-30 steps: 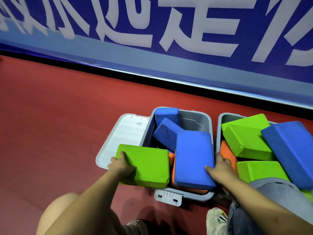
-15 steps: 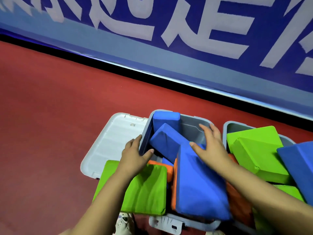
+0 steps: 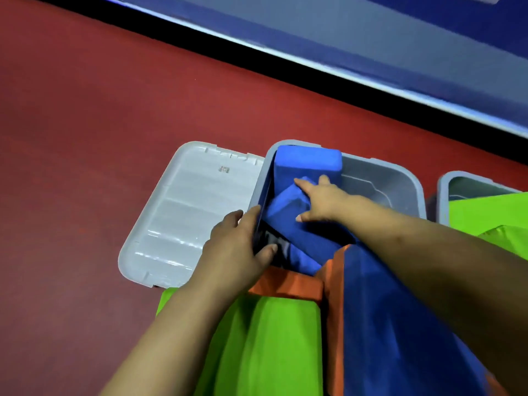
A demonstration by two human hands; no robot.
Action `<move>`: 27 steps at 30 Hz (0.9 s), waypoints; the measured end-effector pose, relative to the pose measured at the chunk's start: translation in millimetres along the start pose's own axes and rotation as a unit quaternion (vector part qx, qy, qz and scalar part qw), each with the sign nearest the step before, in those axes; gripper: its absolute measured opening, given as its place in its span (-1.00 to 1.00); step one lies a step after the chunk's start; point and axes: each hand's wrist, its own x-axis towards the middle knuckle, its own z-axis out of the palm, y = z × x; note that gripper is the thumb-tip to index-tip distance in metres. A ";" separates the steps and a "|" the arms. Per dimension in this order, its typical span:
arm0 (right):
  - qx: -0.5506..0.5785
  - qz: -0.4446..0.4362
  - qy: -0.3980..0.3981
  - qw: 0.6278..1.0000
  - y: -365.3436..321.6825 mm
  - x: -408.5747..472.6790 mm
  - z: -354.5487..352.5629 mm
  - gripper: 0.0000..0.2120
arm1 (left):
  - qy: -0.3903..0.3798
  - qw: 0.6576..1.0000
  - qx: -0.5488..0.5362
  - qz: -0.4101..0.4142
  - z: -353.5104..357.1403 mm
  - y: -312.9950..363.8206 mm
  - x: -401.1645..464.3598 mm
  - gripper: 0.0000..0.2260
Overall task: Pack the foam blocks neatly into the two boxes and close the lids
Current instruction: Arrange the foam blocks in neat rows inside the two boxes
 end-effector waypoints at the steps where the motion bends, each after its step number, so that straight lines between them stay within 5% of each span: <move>1: -0.014 0.003 0.009 1.000 -1.6 5.5 2.6 -0.07 | 0.001 1.000 0.000 -0.003 0.5 -3.5 2.9 -0.33; 10: -0.014 -0.039 0.062 0.997 1.6 7.5 0.3 -0.23 | 0.003 1.000 -0.018 0.007 2.6 -15.2 18.6 -0.30; 16: 0.107 -0.080 0.160 0.978 37.6 -28.0 -46.7 0.07 | 0.068 0.994 -0.073 0.040 -5.4 -21.3 17.2 -0.16; 19: 0.135 -0.088 0.190 0.968 49.6 -54.8 -68.7 0.03 | 0.120 0.983 -0.115 0.080 -8.4 -22.3 16.5 -0.08; 27: 0.065 -0.301 0.241 0.921 17.7 -104.5 -105.6 -0.17 | 0.136 0.935 -0.301 0.127 -23.3 -4.2 8.2 0.00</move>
